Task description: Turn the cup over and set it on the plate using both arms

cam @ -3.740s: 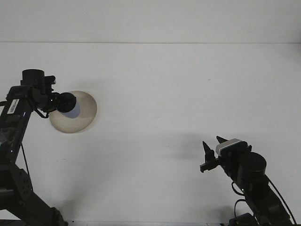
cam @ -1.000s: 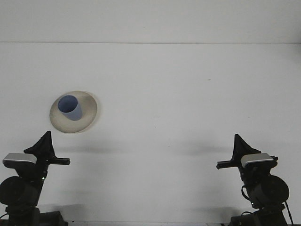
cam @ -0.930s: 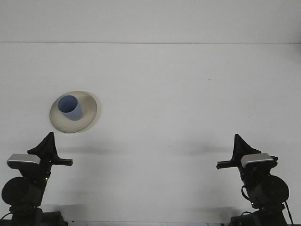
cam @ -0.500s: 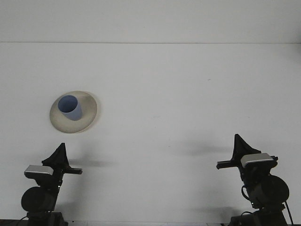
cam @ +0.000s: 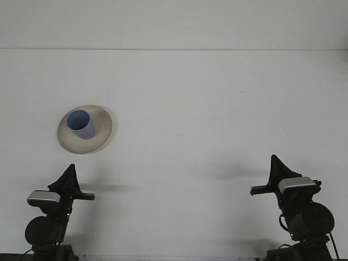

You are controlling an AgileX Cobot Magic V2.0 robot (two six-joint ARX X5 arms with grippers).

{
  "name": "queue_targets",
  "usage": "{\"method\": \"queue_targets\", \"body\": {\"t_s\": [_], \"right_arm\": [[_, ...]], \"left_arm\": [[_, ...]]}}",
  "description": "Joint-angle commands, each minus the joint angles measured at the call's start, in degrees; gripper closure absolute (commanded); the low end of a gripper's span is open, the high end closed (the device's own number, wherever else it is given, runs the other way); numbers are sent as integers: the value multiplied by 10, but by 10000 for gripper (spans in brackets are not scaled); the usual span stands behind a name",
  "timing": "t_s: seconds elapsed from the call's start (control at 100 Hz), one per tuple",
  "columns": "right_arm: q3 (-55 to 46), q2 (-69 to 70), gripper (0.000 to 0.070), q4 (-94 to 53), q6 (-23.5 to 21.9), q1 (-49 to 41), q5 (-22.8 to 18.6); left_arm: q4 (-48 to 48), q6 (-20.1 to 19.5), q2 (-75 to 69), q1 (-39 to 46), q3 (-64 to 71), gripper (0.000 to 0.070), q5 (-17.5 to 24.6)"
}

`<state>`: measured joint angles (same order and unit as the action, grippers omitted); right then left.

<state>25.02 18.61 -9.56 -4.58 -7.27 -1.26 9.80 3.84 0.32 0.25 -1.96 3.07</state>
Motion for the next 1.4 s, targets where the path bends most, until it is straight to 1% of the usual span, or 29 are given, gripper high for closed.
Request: {"method": "queue_targets", "body": {"t_s": [0.0, 0.53, 0.57, 0.71, 0.84, 1.0, 1.11, 1.18, 1.24, 1.33, 1.39], "right_arm": [[1, 1, 697, 6, -5, 0, 2], [1, 1, 697, 6, -3, 0, 2], [1, 1, 697, 6, 9, 0, 2], [-19, -16, 697, 11, 79, 8, 14], [-87, -77, 697, 46, 146, 21, 8], [-182, -156, 697, 66, 194, 36, 7], [-225, -188, 697, 72, 213, 42, 10], [-243, -186, 697, 84, 216, 45, 12], [-243, -186, 697, 74, 216, 45, 16], [-243, -186, 697, 89, 228, 45, 17], [-243, -186, 697, 102, 223, 45, 17]], "left_arm": [[6, 3, 0, 0, 12, 686, -2], [6, 3, 0, 0, 12, 687, -2], [6, 3, 0, 0, 12, 686, -2], [6, 3, 0, 0, 12, 686, -2], [6, 3, 0, 0, 12, 687, -2], [6, 3, 0, 0, 12, 686, -2], [6, 3, 0, 0, 12, 686, -2], [6, 3, 0, 0, 12, 687, -2], [6, 3, 0, 0, 12, 687, -2], [6, 3, 0, 0, 12, 687, -2], [6, 3, 0, 0, 12, 687, -2]]}}
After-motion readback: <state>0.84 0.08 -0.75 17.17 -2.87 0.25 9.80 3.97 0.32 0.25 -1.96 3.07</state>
